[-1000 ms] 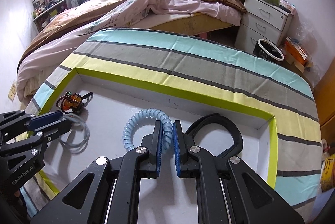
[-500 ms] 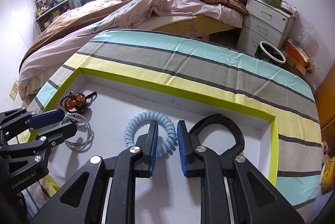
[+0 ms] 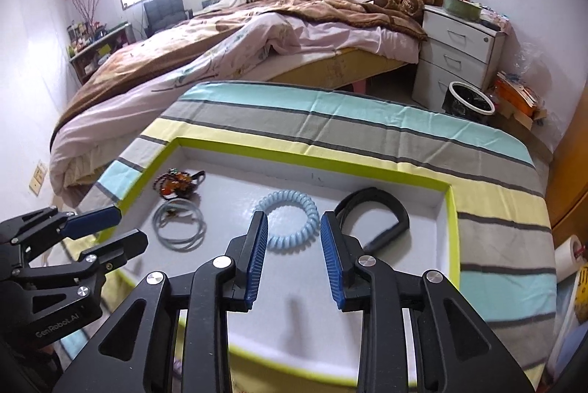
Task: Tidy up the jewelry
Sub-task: 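Open the left tool releasing the grey ring while the right tool releases the blue coil, then move both tools back from the box to the remaining jewelry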
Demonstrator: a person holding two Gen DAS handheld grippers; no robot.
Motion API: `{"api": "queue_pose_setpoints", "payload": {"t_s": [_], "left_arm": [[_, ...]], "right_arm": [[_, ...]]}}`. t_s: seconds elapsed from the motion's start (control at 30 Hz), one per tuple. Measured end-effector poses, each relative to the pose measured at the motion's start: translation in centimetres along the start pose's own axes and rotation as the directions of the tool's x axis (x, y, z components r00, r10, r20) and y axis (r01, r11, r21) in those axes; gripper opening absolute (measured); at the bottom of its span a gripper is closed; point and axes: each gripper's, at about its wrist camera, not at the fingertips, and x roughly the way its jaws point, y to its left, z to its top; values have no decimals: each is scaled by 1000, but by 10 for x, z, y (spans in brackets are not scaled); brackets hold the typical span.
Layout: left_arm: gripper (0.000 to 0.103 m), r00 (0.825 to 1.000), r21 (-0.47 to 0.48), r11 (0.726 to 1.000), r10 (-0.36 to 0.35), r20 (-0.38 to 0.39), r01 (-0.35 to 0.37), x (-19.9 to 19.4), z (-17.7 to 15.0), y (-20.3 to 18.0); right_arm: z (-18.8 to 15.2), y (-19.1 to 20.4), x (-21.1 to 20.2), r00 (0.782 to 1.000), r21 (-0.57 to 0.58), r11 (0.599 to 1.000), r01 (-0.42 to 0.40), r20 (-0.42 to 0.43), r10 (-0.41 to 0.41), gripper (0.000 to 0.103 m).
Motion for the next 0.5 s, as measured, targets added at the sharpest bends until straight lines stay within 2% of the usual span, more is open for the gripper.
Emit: {"api": "queue_pose_setpoints", "payload": {"t_s": [0.5], "left_arm": [[43,993,6,997,80,83,-80,-54,-38,-9]], "right_arm": [[-48,6,-55,998,33,999,36,56,-38,31]]}}
